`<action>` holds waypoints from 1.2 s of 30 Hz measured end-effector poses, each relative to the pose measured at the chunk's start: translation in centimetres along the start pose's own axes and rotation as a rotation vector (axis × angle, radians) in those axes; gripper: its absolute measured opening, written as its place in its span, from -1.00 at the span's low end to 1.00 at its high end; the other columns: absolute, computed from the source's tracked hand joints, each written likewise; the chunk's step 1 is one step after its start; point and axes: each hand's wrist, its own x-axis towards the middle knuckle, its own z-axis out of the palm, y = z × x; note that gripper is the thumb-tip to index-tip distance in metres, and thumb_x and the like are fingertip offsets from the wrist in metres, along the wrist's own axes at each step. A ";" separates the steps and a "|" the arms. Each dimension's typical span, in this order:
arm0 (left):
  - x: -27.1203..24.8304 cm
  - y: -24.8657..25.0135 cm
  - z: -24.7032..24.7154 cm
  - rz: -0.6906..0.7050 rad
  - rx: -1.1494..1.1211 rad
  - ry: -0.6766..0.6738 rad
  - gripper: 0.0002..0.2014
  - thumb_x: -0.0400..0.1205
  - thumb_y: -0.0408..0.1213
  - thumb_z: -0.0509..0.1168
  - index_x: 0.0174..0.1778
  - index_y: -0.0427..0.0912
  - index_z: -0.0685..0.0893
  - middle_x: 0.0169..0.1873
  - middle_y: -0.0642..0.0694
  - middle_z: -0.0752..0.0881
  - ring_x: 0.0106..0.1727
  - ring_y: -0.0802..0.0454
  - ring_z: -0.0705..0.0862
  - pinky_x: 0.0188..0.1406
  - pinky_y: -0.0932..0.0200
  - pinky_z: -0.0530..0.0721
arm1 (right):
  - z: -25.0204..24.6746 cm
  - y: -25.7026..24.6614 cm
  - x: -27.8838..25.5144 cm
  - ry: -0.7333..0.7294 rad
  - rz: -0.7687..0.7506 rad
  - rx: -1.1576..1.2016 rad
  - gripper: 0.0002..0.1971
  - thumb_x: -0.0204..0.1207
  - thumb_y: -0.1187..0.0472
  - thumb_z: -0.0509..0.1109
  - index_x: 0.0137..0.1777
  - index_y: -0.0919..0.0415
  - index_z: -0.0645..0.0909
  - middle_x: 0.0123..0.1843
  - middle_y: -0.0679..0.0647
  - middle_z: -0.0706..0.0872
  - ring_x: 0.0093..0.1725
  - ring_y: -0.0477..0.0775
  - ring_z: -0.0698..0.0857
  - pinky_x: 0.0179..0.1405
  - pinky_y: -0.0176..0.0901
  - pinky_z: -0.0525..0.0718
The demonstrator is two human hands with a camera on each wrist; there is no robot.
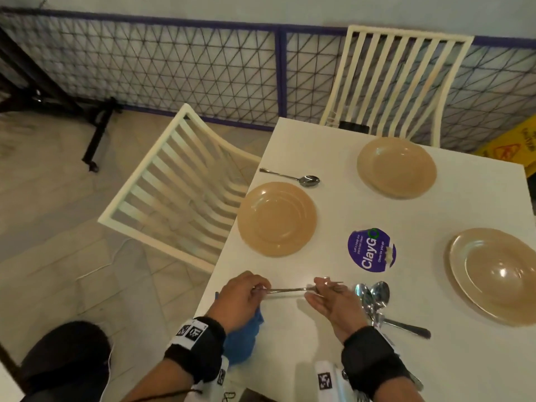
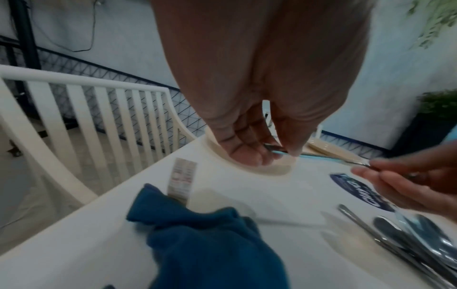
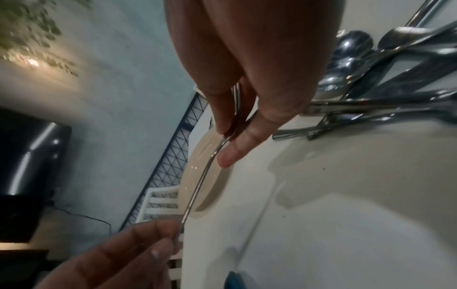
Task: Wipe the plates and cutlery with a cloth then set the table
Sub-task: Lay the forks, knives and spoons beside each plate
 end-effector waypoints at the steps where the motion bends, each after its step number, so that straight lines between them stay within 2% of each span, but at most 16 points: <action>1: 0.8 -0.9 -0.8 -0.031 -0.012 0.014 -0.82 0.73 -0.27 0.30 0.01 0.13 0.75 -0.03 0.07 0.69 -0.11 0.24 0.64 0.04 0.41 0.55 | 0.7 0.4 0.7 0.000 0.005 -0.035 -0.79 0.45 0.47 0.51 0.06 0.51 0.65 -0.06 0.35 0.76 -0.15 0.26 0.78 -0.19 -0.07 0.86; 2: 1.7 -1.9 -1.5 -0.061 -0.023 0.034 -0.81 0.71 -0.29 0.33 -0.03 0.14 0.74 -0.02 0.03 0.71 -0.12 0.23 0.64 0.05 0.35 0.58 | 1.3 0.8 1.5 0.004 0.008 -0.070 -0.77 0.39 0.50 0.53 0.04 0.53 0.66 -0.08 0.36 0.78 -0.18 0.28 0.78 -0.20 -0.06 0.86; 3: 2.6 -3.0 -2.1 -0.099 -0.041 0.052 -0.82 0.69 -0.31 0.35 -0.06 0.12 0.74 -0.01 -0.01 0.73 -0.11 0.19 0.65 0.06 0.28 0.61 | 1.9 1.0 2.1 0.021 0.009 -0.119 -0.81 0.42 0.55 0.50 0.03 0.54 0.67 -0.09 0.39 0.78 -0.18 0.31 0.77 -0.21 -0.04 0.86; 5: 4.1 -4.8 -3.3 -0.183 -0.091 0.077 -0.85 0.66 -0.36 0.39 -0.07 0.02 0.79 0.02 -0.04 0.79 -0.06 0.11 0.70 0.09 0.26 0.63 | 2.8 1.4 3.5 0.096 0.006 -0.239 -0.88 0.51 0.60 0.41 0.01 0.52 0.69 -0.08 0.45 0.77 -0.20 0.32 0.75 -0.24 -0.04 0.85; 7: 5.5 -6.2 -4.2 -0.229 -0.100 0.094 -0.86 0.62 -0.40 0.42 -0.05 -0.07 0.83 0.01 -0.06 0.82 0.01 0.04 0.74 0.15 0.25 0.64 | 3.7 1.7 4.8 0.160 0.009 -0.360 -0.92 0.52 0.56 0.44 -0.03 0.48 0.71 -0.09 0.47 0.78 -0.24 0.31 0.77 -0.20 0.02 0.85; 9: 6.6 -7.1 -4.9 -0.231 -0.074 0.091 -0.84 0.61 -0.41 0.42 -0.02 -0.10 0.85 0.02 -0.08 0.80 0.06 -0.03 0.73 0.16 0.26 0.59 | 4.3 1.9 5.9 0.196 0.015 -0.449 -0.94 0.49 0.52 0.48 -0.09 0.41 0.73 -0.14 0.42 0.81 -0.30 0.29 0.80 -0.11 0.12 0.84; 14: 8.4 -7.7 -5.5 -0.173 0.067 0.093 -0.80 0.63 -0.42 0.36 0.01 -0.09 0.86 0.04 -0.09 0.70 0.07 -0.05 0.67 0.23 0.15 0.61 | 5.4 1.9 7.3 0.254 0.028 -0.576 -0.92 0.46 0.47 0.53 -0.20 0.33 0.74 -0.31 0.28 0.83 -0.34 0.25 0.84 -0.11 0.14 0.86; 18: 8.9 -8.0 -5.6 -0.106 0.154 0.079 -0.82 0.64 -0.40 0.37 0.02 -0.09 0.85 -0.05 0.02 0.61 -0.01 0.01 0.64 0.17 0.16 0.61 | 5.8 2.0 7.3 0.277 0.033 -0.633 -0.89 0.45 0.48 0.53 -0.25 0.31 0.75 -0.32 0.27 0.83 -0.37 0.21 0.83 -0.16 0.10 0.86; 21: 9.0 -8.1 -5.5 -0.082 0.200 0.072 -0.83 0.64 -0.38 0.39 0.05 -0.08 0.84 -0.01 0.00 0.63 0.00 -0.02 0.66 0.10 0.18 0.58 | 6.0 2.0 7.1 0.279 0.038 -0.657 -0.88 0.46 0.47 0.53 -0.24 0.28 0.75 -0.23 0.29 0.84 -0.31 0.21 0.84 -0.14 0.08 0.87; 25: 9.1 -8.3 -5.4 -0.080 0.226 0.088 -0.83 0.64 -0.34 0.40 0.06 -0.05 0.84 0.04 -0.03 0.66 0.00 -0.05 0.70 0.08 0.12 0.63 | 6.5 1.8 6.3 0.261 0.034 -0.623 -0.85 0.52 0.52 0.46 -0.22 0.31 0.69 -0.19 0.33 0.77 -0.37 0.18 0.74 -0.38 -0.17 0.83; 28: 9.0 -8.1 -5.5 -0.076 0.248 0.086 -0.81 0.62 -0.34 0.42 0.10 -0.06 0.84 0.08 -0.06 0.66 0.03 -0.10 0.71 0.12 0.06 0.66 | 6.7 1.6 5.5 0.258 0.028 -0.616 -0.94 0.53 0.51 0.46 -0.10 0.38 0.72 -0.14 0.33 0.77 -0.36 0.14 0.72 -0.48 -0.26 0.78; 30: 8.7 -7.6 -5.6 -0.081 0.250 0.080 -0.77 0.61 -0.37 0.42 0.16 -0.09 0.82 0.13 -0.09 0.66 0.05 -0.12 0.71 0.15 0.03 0.66 | 6.3 1.5 4.9 0.248 0.032 -0.636 -0.90 0.50 0.46 0.50 -0.01 0.35 0.73 -0.08 0.31 0.80 -0.27 0.18 0.78 -0.41 -0.23 0.81; 32: 8.1 -6.8 -5.8 -0.086 0.237 0.106 -0.76 0.62 -0.38 0.42 0.18 -0.10 0.81 0.16 -0.08 0.66 0.01 -0.10 0.70 0.16 0.03 0.67 | 5.5 1.2 4.1 0.219 0.034 -0.684 -0.85 0.46 0.38 0.54 0.02 0.26 0.74 -0.03 0.30 0.83 -0.19 0.20 0.84 -0.20 -0.06 0.87; 34: 7.2 -5.3 -6.1 -0.071 0.198 0.153 -0.80 0.63 -0.36 0.42 0.15 -0.08 0.81 0.14 -0.06 0.66 -0.08 -0.04 0.70 0.07 0.06 0.65 | 4.1 0.6 3.0 0.195 -0.011 -0.734 -0.88 0.46 0.32 0.53 -0.03 0.17 0.72 -0.04 0.28 0.83 -0.17 0.23 0.85 -0.06 0.08 0.86; 36: 6.1 -3.1 -5.7 -0.033 0.165 0.166 -0.81 0.64 -0.33 0.42 0.14 -0.04 0.80 0.08 -0.01 0.66 -0.17 0.09 0.66 -0.02 0.13 0.59 | 1.9 -0.1 1.9 0.190 -0.082 -0.795 -0.95 0.48 0.27 0.46 -0.11 0.11 0.71 -0.10 0.21 0.83 -0.20 0.24 0.86 -0.03 0.15 0.85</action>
